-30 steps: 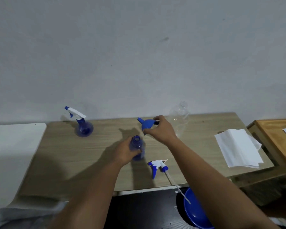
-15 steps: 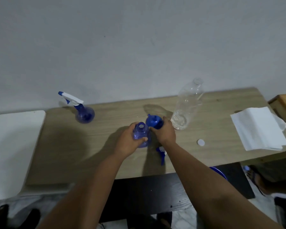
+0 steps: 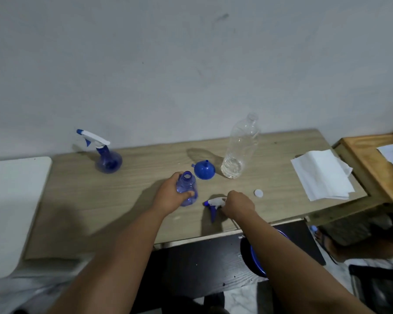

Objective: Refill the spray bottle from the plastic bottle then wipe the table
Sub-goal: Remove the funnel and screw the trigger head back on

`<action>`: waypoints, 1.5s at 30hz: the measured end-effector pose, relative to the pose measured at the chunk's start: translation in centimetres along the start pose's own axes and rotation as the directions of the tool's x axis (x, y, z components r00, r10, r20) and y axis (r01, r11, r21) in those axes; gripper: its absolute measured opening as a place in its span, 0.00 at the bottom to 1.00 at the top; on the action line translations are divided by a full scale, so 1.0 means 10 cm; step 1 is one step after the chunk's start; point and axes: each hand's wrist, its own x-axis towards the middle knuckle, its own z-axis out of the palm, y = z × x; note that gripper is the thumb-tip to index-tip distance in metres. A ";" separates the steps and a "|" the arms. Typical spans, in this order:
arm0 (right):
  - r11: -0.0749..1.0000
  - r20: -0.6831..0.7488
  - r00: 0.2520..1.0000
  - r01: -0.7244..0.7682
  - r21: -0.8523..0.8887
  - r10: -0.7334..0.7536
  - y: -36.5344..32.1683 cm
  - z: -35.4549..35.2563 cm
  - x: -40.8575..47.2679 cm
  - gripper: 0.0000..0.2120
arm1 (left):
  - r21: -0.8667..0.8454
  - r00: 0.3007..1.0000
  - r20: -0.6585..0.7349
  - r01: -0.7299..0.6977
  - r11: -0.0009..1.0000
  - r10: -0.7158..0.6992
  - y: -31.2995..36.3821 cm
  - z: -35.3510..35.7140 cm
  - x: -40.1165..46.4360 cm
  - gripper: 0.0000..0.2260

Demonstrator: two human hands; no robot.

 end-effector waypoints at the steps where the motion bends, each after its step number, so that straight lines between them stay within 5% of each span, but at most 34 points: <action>1: 1.000 -0.025 1.000 -0.002 0.001 0.002 -0.02 0.02 0.00 0.14 | 0.005 1.000 0.005 -0.003 1.000 0.003 -0.01 -0.01 -0.02 0.22; 5: 0.998 -0.089 0.996 0.007 0.069 -0.001 -0.08 -0.13 0.03 0.16 | 0.018 1.000 0.019 -0.001 1.000 0.001 -0.01 -0.04 -0.09 0.23; 7: 0.965 -0.152 0.987 0.085 0.248 -0.048 -0.17 -0.38 0.01 0.15 | 0.022 1.000 0.024 -0.014 1.000 0.013 0.01 -0.05 -0.12 0.23; 9: 0.776 -0.227 0.966 0.237 0.584 -0.124 -0.34 -0.66 -0.10 0.10 | 0.021 1.000 0.024 -0.016 1.000 0.016 -0.01 -0.05 -0.13 0.23; 11: 0.476 -0.317 0.934 0.357 0.803 -0.165 -0.54 -0.96 -0.31 0.06 | 0.036 1.000 0.009 -0.025 0.999 0.025 -0.02 -0.04 -0.14 0.23; 14: 0.158 -0.440 0.873 0.475 0.866 -0.212 -0.83 -1.28 -0.64 0.08 | 0.020 0.999 0.018 -0.028 0.999 0.028 -0.02 -0.04 -0.14 0.25; 16: 0.092 -0.485 0.847 0.512 0.854 -0.215 -0.96 -1.34 -0.75 0.10 | 0.020 0.999 0.034 -0.004 1.000 0.003 -0.01 -0.05 -0.13 0.24; 21: 0.145 -0.493 0.843 0.526 0.838 -0.214 -1.06 -1.17 -0.78 0.08 | 0.049 0.999 0.042 -0.003 0.999 0.001 -0.02 -0.07 -0.11 0.24; 31: 0.076 -0.608 0.776 0.625 0.777 -0.168 -1.18 -1.30 -0.87 0.09 | 0.079 0.999 0.044 -0.006 0.997 0.003 -0.05 -0.06 -0.08 0.24; 35: 0.073 -0.562 0.805 0.582 0.810 -0.191 -1.16 -1.14 -0.82 0.09 | 0.065 0.998 0.066 -0.002 0.998 -0.002 -0.04 -0.07 -0.08 0.21; 45: 0.308 -0.442 0.832 0.540 0.783 -0.335 -0.86 -0.15 -0.45 0.15 | 0.029 0.998 0.049 -0.040 0.999 0.039 -0.13 -0.07 -0.05 0.22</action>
